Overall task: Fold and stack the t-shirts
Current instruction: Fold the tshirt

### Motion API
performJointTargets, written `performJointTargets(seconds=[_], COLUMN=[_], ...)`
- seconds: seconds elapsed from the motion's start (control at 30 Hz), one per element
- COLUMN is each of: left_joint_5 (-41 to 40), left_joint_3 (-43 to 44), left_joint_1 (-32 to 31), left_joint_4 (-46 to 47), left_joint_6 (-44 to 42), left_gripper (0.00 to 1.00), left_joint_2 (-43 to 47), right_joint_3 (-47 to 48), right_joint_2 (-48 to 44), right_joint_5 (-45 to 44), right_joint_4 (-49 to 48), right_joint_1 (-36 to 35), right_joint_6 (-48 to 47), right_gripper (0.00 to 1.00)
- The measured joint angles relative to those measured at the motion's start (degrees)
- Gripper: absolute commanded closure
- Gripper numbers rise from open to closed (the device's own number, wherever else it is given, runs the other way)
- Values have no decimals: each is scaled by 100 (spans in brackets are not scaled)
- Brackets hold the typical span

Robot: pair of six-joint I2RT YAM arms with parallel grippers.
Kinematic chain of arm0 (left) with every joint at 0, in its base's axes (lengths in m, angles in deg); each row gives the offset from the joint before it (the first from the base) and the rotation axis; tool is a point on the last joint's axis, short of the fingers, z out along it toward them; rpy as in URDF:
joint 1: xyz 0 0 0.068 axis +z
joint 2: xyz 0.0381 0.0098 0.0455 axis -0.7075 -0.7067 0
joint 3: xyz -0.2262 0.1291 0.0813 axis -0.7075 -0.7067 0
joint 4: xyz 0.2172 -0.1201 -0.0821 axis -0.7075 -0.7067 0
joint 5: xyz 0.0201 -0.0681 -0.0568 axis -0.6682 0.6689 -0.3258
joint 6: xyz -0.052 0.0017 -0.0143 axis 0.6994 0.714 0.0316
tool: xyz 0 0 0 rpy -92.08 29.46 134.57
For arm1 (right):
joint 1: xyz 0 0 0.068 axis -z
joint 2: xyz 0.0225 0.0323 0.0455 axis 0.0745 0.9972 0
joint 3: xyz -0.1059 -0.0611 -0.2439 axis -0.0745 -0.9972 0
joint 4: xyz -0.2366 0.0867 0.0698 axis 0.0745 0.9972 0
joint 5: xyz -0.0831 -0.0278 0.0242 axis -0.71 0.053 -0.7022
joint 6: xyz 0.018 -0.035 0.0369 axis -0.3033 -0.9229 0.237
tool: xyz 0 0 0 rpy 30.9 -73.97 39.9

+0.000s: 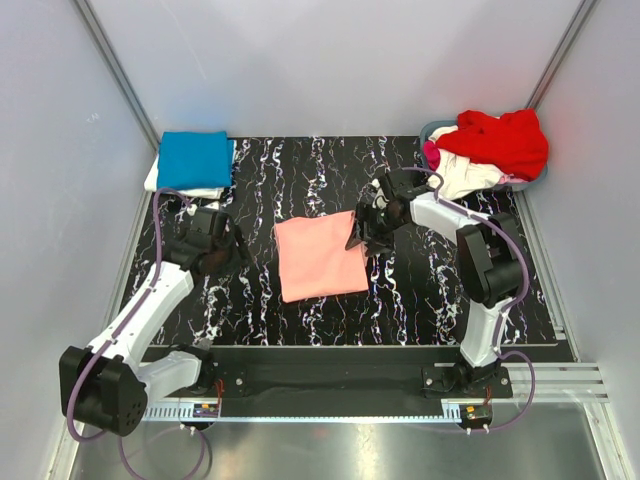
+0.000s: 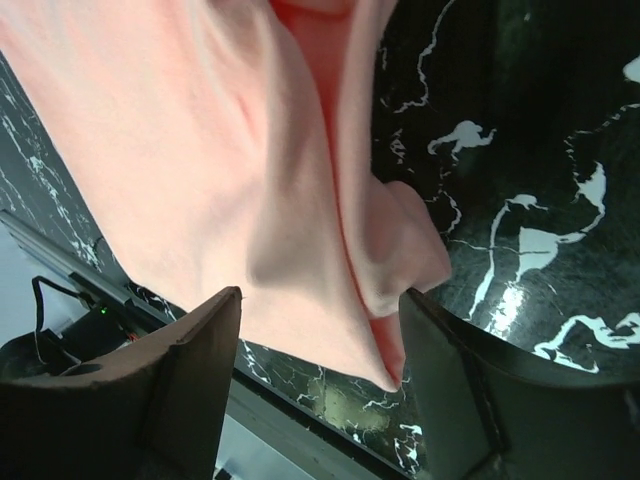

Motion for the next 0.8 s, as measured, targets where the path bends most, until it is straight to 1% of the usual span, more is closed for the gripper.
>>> performJointTargets(seconds=[0.2,0.3,0.33,0.4,0.43,0.47,0.5,0.53,0.57,0.7,0.8], left_joint_5=[0,-2,-2,0,-2,0,-2,-2,-2,-2,-2], left_joint_3=[-76,-92,-92,-92,-94,-96,-105,-120,-142,-188,-188], left_joint_1=[0,0,0,0,0,0,0,0,0,0,0], left_joint_4=[35,42,46,59,66,70,76,83,92,72,72], left_joint_6=[-2,-2,-2,-2,-2,-2,-2,-2,-2,-2,0], left_gripper=[36,36,36,36,36,37,37,37,37,37,37], left_joint_2=[0,7,7,7,7,7,7,7,7,7,20], right_joint_3=[33,35,35,33,33,33,31,28,15,-90,-256], right_joint_2=[151,225,240,243,243,243,243,243,243,240,240], right_joint_5=[105,160,199,313,424,485,599,726,852,1335,1515], right_joint_4=[-140,-177,-179,-227,-306,-354,-424,-509,-610,-1021,-1292], right_joint_1=[-46,-63,-74,-94,-107,-114,-120,-122,-125,-127,-127], right_joint_6=[61,90,111,155,214,251,313,385,442,715,844], right_gripper=[31,40,52,67,78,86,90,97,100,100,100])
